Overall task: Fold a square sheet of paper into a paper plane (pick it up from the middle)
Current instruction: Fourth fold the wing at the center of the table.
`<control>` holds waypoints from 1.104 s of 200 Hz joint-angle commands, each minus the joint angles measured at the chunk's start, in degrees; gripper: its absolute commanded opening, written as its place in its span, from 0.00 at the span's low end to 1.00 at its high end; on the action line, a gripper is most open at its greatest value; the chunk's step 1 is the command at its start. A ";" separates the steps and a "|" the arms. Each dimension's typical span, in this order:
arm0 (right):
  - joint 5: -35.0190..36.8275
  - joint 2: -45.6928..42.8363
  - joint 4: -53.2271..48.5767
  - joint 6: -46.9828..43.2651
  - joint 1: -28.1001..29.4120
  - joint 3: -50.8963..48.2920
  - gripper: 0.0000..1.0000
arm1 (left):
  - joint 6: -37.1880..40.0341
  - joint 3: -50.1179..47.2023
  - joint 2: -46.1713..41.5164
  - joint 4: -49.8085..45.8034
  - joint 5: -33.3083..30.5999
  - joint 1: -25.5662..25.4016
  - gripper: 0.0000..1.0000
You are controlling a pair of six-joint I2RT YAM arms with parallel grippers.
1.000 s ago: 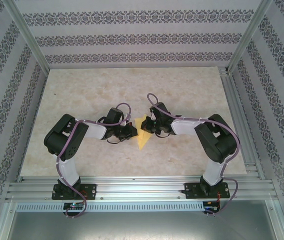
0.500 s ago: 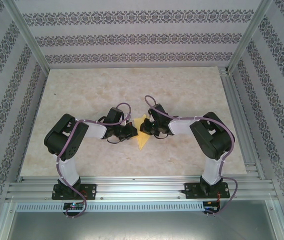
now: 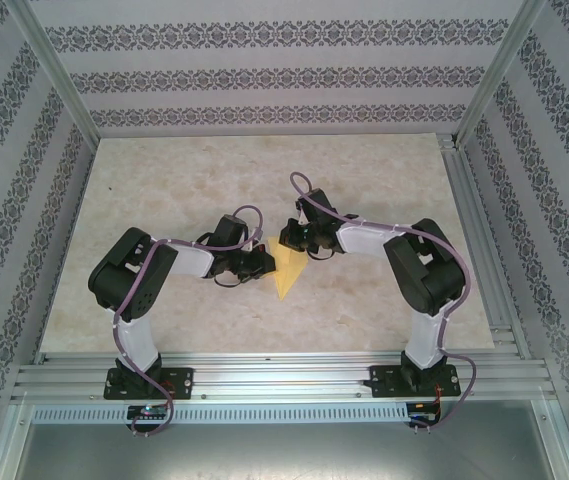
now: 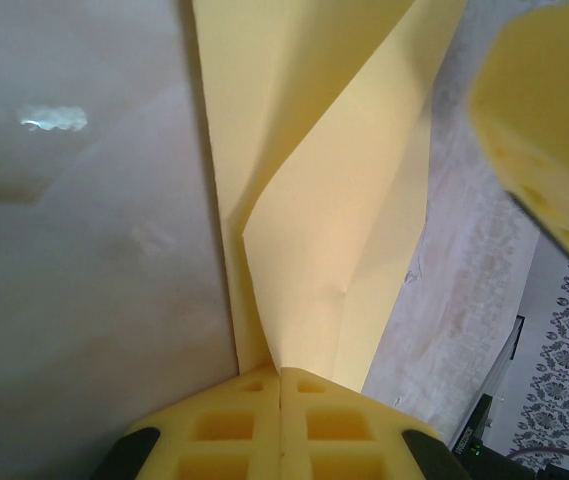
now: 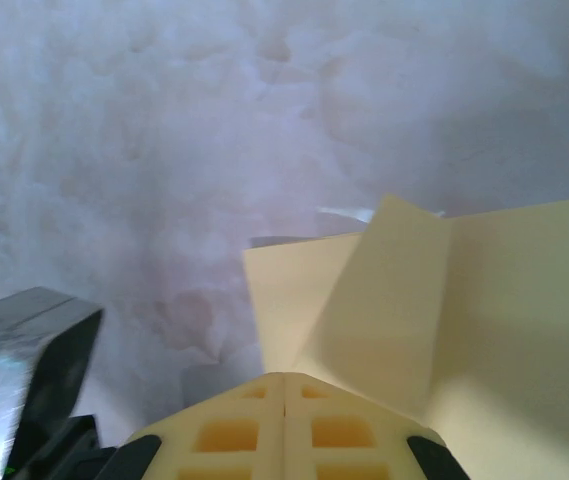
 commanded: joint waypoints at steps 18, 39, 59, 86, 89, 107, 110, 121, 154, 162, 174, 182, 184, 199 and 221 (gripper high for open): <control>2.11 5.01 0.97 -0.18 -0.62 -0.93 0.03 | 2.20 -0.43 2.25 -4.84 -4.63 0.37 0.04; 1.51 4.89 0.51 -0.57 -1.15 -0.26 0.04 | 2.36 -0.61 2.27 -4.96 -4.67 0.38 0.04; 1.18 2.62 -0.88 -1.33 -1.72 0.86 0.04 | 2.53 -0.77 2.19 -5.06 -4.72 0.31 0.04; 0.41 1.03 -3.00 -2.73 -2.87 3.55 0.04 | 2.56 -0.94 2.25 -4.99 -4.80 0.38 0.04; 0.26 1.19 -3.36 -2.88 -2.98 4.06 0.04 | 2.49 -0.93 2.22 -4.97 -4.80 0.37 0.04; 0.65 2.63 -4.80 -3.90 -3.40 5.59 0.04 | 2.43 -0.69 2.33 -4.97 -4.72 0.32 0.04; 0.67 2.93 -4.71 -3.91 -3.44 5.72 0.04 | 2.45 -0.72 2.31 -4.97 -4.72 0.36 0.04; 0.52 4.21 -4.19 -3.76 -3.70 5.83 0.04 | 2.45 -0.61 2.27 -4.97 -4.72 0.38 0.04; 0.40 7.95 -3.14 -2.95 -3.97 5.92 0.04 | 2.47 -0.51 2.34 -5.13 -4.71 0.34 0.04; 1.25 8.59 -3.60 -2.95 -4.12 6.01 0.04 | 2.55 -0.50 2.35 -5.21 -4.62 0.34 0.04; 1.58 9.00 -3.30 -2.70 -4.40 5.80 0.04 | 2.56 -0.44 2.35 -5.23 -4.64 0.36 0.04; 2.18 8.91 -3.18 -2.78 -4.47 5.58 0.04 | 2.62 -0.60 2.25 -5.39 -4.63 0.33 0.04; 2.36 8.98 -3.25 -2.84 -4.49 5.62 0.04 | 2.62 -0.56 2.26 -5.38 -4.63 0.37 0.04; 3.51 9.55 -4.80 -3.45 -5.19 6.57 0.04 | 2.64 -0.86 2.25 -5.35 -4.72 0.36 0.04; 3.14 9.75 -5.34 -4.12 -6.09 7.70 0.04 | 2.79 -0.94 2.17 -5.61 -4.71 0.37 0.04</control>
